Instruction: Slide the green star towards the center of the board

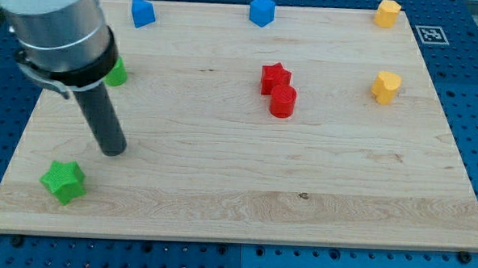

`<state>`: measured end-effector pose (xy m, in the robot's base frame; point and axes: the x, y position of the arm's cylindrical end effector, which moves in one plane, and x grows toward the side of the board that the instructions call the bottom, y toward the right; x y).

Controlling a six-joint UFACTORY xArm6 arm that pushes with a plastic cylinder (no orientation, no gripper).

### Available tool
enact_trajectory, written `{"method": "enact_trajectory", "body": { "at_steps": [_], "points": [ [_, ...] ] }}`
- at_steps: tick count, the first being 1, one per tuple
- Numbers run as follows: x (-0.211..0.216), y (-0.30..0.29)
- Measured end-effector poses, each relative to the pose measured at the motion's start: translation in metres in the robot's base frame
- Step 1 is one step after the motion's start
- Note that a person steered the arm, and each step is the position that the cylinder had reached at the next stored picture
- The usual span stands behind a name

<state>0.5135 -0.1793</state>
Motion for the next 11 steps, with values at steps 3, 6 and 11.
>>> {"method": "enact_trajectory", "body": {
  "at_steps": [3,6,11],
  "points": [
    [0.019,-0.080],
    [0.068,-0.053],
    [-0.005,0.085]
  ]
}}
